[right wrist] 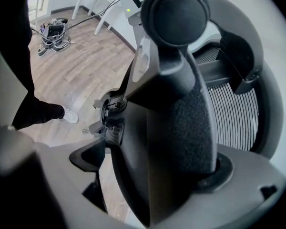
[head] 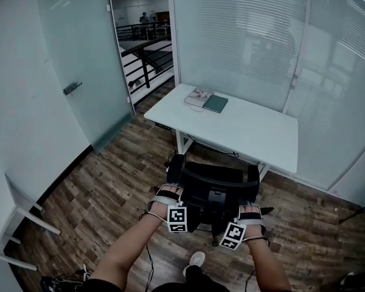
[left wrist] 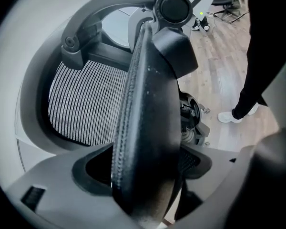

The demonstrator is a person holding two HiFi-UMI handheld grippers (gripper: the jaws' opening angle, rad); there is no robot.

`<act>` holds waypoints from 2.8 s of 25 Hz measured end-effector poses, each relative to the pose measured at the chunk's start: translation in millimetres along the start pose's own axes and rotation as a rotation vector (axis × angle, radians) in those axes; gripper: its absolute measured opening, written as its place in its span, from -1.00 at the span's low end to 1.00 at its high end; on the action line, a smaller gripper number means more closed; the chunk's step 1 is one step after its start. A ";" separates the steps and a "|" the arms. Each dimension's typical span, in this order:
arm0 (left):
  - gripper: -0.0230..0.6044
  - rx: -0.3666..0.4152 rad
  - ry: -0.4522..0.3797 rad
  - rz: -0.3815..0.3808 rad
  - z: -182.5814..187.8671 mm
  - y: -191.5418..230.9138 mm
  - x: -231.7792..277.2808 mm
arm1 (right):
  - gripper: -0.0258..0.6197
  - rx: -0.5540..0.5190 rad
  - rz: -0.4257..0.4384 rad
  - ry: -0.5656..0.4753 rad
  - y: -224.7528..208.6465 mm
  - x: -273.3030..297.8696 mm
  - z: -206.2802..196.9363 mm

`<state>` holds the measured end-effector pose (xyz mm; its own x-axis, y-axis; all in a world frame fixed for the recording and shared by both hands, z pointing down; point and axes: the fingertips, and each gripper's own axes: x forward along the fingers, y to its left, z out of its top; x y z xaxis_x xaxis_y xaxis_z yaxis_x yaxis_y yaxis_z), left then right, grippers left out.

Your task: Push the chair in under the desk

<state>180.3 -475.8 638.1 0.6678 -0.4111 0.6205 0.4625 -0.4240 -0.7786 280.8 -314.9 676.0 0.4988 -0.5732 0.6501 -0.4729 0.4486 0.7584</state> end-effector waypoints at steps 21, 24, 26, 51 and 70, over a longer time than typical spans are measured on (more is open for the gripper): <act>0.34 0.023 -0.076 -0.020 -23.9 79.8 97.0 | 0.76 0.023 -0.030 0.052 -77.9 82.8 6.2; 0.34 0.027 -0.074 -0.017 -25.6 87.7 107.7 | 0.76 0.023 -0.033 0.053 -86.5 93.6 4.7; 0.34 0.028 -0.073 -0.013 -26.9 93.8 113.6 | 0.76 0.021 -0.037 0.053 -93.7 100.8 4.1; 0.32 0.055 -0.113 -0.033 -22.9 156.5 191.1 | 0.75 0.067 -0.056 0.104 -154.0 165.9 -16.0; 0.33 0.134 -0.143 -0.013 -24.4 228.2 279.3 | 0.74 0.101 -0.056 0.140 -219.3 241.4 -31.0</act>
<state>458.2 -707.1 636.0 0.7328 -0.2831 0.6188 0.5392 -0.3132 -0.7818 527.4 -530.4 668.0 0.6196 -0.4911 0.6123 -0.5083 0.3434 0.7898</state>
